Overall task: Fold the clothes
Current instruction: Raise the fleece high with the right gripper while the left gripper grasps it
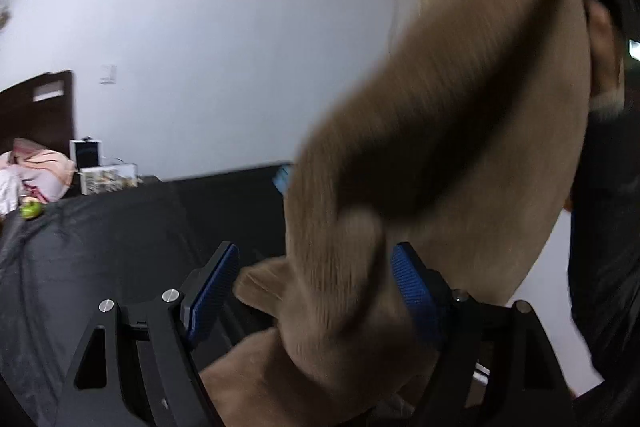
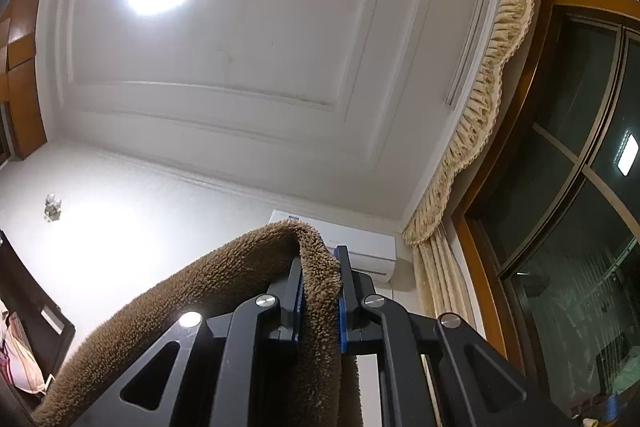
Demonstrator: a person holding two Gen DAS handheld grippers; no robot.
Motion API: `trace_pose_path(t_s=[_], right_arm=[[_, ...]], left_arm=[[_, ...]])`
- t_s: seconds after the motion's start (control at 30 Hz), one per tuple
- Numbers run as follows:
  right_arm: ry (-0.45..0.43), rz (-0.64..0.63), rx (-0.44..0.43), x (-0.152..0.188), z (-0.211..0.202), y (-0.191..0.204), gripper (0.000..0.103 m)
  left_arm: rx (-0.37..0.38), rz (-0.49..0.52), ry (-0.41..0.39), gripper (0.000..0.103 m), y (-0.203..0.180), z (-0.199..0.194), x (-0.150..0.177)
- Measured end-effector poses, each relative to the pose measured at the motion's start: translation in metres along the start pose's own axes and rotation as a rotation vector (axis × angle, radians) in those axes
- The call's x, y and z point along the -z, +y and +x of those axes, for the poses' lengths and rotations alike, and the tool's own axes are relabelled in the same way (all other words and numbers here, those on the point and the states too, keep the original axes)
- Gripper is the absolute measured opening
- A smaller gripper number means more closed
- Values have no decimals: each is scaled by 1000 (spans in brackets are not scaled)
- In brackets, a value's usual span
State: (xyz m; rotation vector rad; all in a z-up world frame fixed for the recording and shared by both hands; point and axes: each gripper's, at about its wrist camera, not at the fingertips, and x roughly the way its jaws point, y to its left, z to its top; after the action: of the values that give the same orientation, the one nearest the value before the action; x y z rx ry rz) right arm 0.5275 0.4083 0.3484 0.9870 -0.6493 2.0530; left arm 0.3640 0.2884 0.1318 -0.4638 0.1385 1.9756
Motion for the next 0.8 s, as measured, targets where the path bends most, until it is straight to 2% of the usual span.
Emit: trace_pose_path(t_s=[0.2, 0.37, 0.4, 0.47, 0.5, 0.53, 0.6, 0.73, 0.8], right_arm=[[5, 12, 14, 2, -1, -12, 11], [15, 25, 26, 5, -1, -23, 11], [19, 23, 31, 7, -1, -25, 11], [30, 15, 44, 11, 0, -30, 11], [35, 11, 51, 12, 0, -32, 11], [40, 7, 57, 14, 0, -34, 11], [51, -1, 70, 18, 1, -39, 11], [72, -17, 95, 25, 2, -47, 11], [66, -19, 102, 25, -1, -49, 11]], left_arm=[[201, -49, 18, 83, 10, 17, 6], [235, -107, 34, 80, 20, 30, 2], [241, -103, 37, 74, 19, 32, 2], [251, -106, 54, 32, 15, 37, 1], [254, -110, 66, 25, 14, 39, 0], [230, -118, 56, 17, 18, 37, -4], [181, -132, 36, 15, 26, 32, -13], [0, -195, -140, 15, 58, -19, -41], [-109, -198, -278, 15, 63, -60, -56]])
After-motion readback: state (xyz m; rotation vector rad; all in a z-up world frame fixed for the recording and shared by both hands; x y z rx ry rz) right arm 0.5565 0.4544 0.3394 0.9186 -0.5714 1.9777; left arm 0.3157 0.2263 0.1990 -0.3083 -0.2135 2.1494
